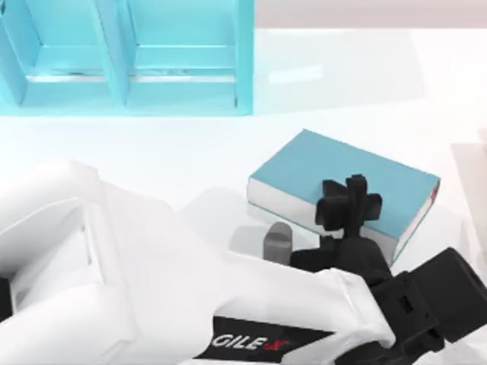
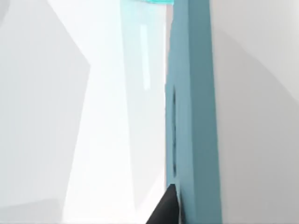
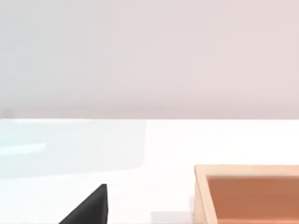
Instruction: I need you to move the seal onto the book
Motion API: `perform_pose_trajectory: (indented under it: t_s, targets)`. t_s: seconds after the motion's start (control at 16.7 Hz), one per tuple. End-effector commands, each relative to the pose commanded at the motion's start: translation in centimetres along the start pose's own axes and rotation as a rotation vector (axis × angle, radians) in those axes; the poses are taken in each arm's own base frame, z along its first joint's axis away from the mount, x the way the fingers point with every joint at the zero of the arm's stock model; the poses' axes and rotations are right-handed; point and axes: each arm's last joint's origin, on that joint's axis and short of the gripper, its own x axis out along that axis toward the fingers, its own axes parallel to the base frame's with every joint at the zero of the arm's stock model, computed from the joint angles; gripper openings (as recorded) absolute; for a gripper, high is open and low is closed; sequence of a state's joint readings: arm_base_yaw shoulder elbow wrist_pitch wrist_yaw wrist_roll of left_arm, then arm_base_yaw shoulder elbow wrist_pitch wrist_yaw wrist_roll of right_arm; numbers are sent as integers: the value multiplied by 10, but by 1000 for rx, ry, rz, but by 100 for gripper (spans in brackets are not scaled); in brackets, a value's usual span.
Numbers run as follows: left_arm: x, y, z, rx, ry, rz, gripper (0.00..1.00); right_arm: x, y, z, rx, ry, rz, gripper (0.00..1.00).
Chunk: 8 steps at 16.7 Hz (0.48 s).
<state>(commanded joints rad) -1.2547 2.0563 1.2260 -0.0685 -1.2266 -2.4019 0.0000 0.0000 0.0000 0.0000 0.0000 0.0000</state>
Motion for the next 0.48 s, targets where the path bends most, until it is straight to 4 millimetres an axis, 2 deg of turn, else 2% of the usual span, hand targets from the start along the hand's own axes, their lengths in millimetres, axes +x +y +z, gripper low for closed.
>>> perform_pose_trajectory:
  t_s: [0.48]
  targets:
    - [8,29,-1,0,0,0,0,0,0,0,0,0,0,100]
